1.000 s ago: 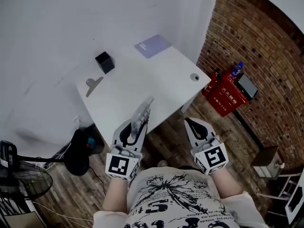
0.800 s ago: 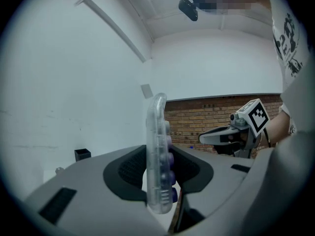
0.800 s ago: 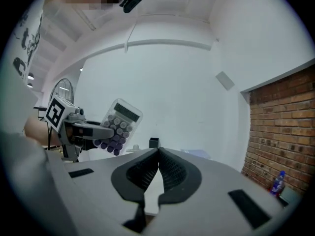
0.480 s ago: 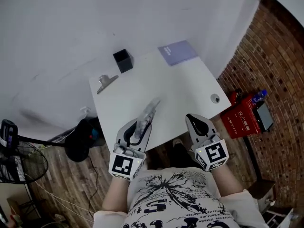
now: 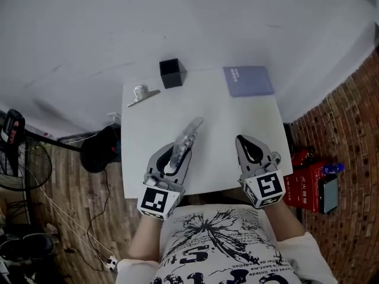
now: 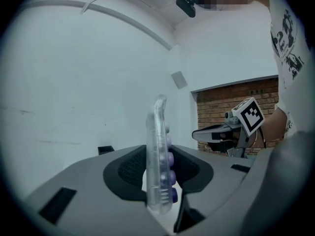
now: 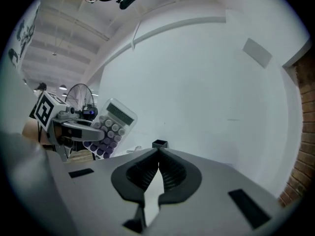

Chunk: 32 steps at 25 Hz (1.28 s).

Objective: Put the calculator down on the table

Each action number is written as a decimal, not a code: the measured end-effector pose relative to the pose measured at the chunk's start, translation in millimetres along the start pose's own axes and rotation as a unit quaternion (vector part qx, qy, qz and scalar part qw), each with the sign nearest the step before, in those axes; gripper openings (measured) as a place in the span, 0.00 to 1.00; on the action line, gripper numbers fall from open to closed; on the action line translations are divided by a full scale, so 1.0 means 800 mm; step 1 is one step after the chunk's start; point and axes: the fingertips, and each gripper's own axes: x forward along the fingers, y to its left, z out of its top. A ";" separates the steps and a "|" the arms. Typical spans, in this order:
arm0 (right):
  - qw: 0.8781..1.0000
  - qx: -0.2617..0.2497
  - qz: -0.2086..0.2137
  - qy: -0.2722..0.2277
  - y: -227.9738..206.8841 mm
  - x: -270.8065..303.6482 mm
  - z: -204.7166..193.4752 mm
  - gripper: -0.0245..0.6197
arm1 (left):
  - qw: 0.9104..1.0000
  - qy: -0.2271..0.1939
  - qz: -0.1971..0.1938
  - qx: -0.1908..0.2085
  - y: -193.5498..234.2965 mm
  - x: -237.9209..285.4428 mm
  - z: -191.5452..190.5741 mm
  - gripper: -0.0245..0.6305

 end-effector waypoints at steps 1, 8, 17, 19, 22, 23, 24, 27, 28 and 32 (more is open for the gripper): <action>1.000 0.000 0.007 0.001 -0.008 0.009 -0.004 0.06 | 1.000 0.004 0.007 -0.003 0.001 0.010 -0.006 0.26; 0.998 0.011 0.055 0.023 -0.055 0.056 -0.043 0.06 | 0.996 0.080 0.033 -0.027 0.000 0.063 -0.070 0.26; 0.994 0.020 0.089 0.065 -0.070 0.105 -0.098 0.06 | 0.980 0.167 0.021 -0.102 0.001 0.104 -0.172 0.26; 0.993 0.022 0.095 0.071 -0.068 0.111 -0.107 0.06 | 0.976 0.181 0.018 -0.118 -0.001 0.110 -0.191 0.26; 0.991 0.023 0.103 0.078 -0.063 0.119 -0.120 0.06 | 0.972 0.195 0.016 -0.134 -0.004 0.117 -0.214 0.26; 0.991 0.022 0.106 0.080 -0.061 0.121 -0.124 0.06 | 0.970 0.198 0.016 -0.139 -0.003 0.119 -0.221 0.26; 0.991 0.021 0.108 0.081 -0.059 0.124 -0.128 0.06 | 0.969 0.201 0.017 -0.146 -0.002 0.121 -0.228 0.26; 0.990 0.021 0.110 0.087 -0.056 0.128 -0.138 0.06 | 0.963 0.208 0.022 -0.169 0.003 0.125 -0.245 0.26; 0.990 0.021 0.110 0.089 -0.056 0.129 -0.140 0.06 | 0.961 0.211 0.025 -0.175 0.004 0.125 -0.251 0.26; 0.989 0.021 0.110 0.095 -0.057 0.131 -0.142 0.06 | 0.955 0.224 0.034 -0.191 0.012 0.125 -0.266 0.26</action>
